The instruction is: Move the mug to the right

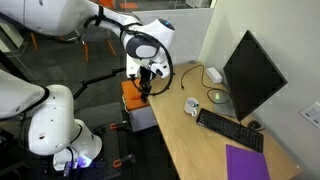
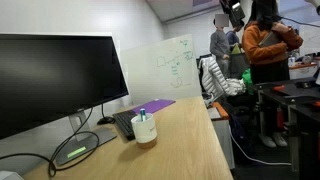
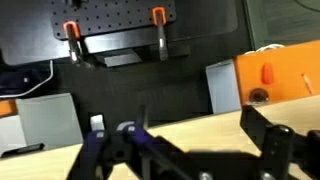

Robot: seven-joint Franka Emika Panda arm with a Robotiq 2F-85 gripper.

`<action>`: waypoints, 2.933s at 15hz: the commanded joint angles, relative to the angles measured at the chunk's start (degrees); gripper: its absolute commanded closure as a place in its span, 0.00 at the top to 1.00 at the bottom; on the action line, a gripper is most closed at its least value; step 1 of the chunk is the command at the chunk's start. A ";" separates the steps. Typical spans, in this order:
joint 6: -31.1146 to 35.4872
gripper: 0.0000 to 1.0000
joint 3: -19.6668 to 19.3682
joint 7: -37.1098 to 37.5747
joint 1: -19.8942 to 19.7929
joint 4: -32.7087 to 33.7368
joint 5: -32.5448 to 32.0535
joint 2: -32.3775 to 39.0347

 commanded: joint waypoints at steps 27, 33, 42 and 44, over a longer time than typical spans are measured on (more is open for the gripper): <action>34.51 1.00 -6.24 44.31 6.17 33.71 1.70 48.83; 37.70 1.00 -12.95 63.62 11.87 44.48 0.95 60.74; 36.58 1.00 -18.43 86.55 15.43 46.31 -2.00 65.67; 35.70 1.00 -17.49 87.10 14.48 46.63 -1.93 66.84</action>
